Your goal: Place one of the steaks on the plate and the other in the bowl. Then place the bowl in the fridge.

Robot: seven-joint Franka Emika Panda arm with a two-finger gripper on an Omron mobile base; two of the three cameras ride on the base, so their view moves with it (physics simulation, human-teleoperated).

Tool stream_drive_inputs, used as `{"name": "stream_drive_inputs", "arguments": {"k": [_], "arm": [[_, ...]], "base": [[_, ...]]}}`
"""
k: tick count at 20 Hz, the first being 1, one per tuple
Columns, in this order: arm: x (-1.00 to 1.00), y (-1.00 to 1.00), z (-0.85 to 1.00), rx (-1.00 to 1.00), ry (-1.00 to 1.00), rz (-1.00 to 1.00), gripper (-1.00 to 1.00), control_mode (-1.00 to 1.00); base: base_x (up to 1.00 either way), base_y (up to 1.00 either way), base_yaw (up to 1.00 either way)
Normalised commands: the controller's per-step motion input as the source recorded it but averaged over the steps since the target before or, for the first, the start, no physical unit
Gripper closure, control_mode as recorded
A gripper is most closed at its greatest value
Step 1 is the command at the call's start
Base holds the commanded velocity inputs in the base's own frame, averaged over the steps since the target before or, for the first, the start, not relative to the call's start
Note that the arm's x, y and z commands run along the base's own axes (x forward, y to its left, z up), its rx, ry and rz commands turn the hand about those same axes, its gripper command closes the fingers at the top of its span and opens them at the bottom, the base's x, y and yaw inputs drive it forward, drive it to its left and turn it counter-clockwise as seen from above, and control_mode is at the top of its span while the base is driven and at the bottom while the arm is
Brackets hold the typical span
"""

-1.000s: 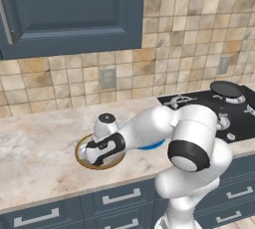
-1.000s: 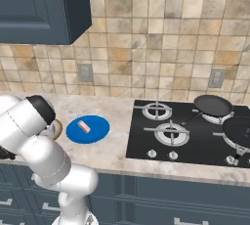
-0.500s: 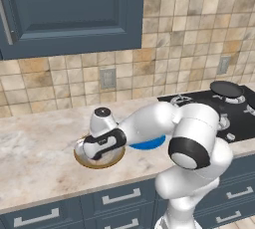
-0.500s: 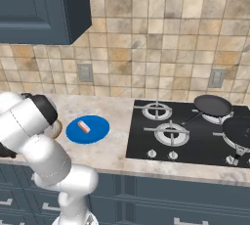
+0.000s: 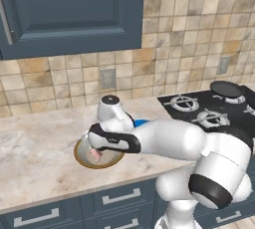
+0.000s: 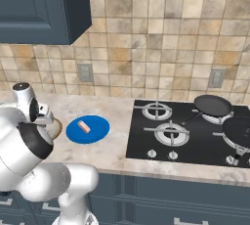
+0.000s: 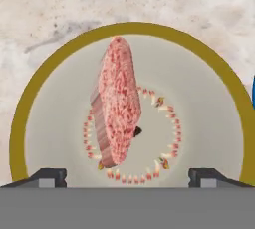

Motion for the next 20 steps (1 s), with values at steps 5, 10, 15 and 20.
{"name": "stream_drive_inputs", "arguments": {"k": [5,10,15,20], "arm": [[-0.63,-0.26,1.0,0.0,-0.24,0.0,-1.0,-1.0],[-0.92,-0.5,1.0,0.01,-0.26,0.0,-1.0,-1.0],[-0.86,-0.68,1.0,0.08,-0.21,-0.05,-1.0,-1.0],[-0.59,-0.55,1.0,0.12,-0.01,-0.09,-1.0,-1.0]], "base": [[0.0,0.0,0.0],[0.0,0.0,0.0],[0.0,0.0,0.0],[0.0,0.0,0.0]]}}
